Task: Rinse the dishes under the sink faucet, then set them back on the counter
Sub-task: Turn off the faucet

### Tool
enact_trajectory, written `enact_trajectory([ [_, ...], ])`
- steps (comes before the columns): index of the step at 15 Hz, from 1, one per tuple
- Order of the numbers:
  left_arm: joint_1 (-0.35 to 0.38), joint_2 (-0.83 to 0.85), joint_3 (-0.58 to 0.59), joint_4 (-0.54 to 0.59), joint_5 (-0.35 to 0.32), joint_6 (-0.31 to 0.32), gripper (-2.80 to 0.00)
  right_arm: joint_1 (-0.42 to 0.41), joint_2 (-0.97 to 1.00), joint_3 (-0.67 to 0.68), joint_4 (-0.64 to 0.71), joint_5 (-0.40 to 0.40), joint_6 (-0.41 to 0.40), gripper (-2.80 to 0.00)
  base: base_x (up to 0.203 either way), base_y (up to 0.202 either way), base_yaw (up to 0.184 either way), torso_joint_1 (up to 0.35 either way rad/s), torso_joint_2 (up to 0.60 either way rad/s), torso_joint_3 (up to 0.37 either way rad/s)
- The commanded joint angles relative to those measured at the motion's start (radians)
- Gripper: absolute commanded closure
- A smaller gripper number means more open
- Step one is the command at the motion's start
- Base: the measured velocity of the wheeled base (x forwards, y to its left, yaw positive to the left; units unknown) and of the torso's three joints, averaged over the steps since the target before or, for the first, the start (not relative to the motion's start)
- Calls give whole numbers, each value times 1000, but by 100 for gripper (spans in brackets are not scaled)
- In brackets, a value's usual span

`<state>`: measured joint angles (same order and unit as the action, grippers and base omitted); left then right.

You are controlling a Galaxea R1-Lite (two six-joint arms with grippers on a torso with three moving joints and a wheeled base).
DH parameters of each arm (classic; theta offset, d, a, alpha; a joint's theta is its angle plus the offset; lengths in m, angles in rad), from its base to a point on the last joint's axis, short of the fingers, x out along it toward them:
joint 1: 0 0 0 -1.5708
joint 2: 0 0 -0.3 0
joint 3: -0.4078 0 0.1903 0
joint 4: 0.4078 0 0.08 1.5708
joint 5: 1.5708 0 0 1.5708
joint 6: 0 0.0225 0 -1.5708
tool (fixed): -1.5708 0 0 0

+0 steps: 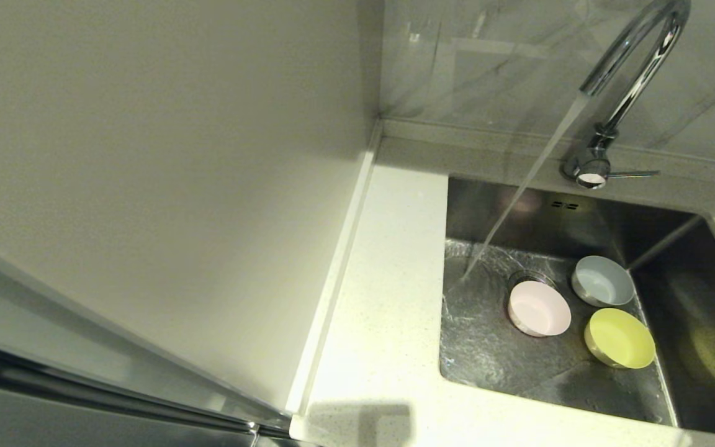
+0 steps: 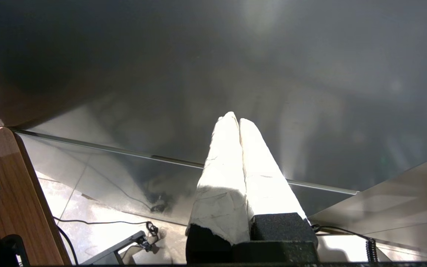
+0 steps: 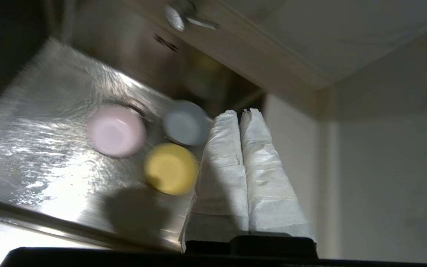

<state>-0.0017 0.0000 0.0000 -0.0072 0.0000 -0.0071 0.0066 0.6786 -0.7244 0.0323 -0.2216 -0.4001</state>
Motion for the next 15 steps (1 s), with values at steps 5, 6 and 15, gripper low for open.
enact_trajectory([
  [5,0,0,3,0,0,-1,0,1,247,-47,-69,-69,-276,0,0,0,0,0,0,0],
  [6,0,0,3,0,0,-1,0,1,295,-38,-154,-72,-278,0,0,0,0,0,0,0],
  [15,0,0,3,0,0,-1,0,22,658,192,-797,-91,-221,0,0,0,0,0,0,0],
])
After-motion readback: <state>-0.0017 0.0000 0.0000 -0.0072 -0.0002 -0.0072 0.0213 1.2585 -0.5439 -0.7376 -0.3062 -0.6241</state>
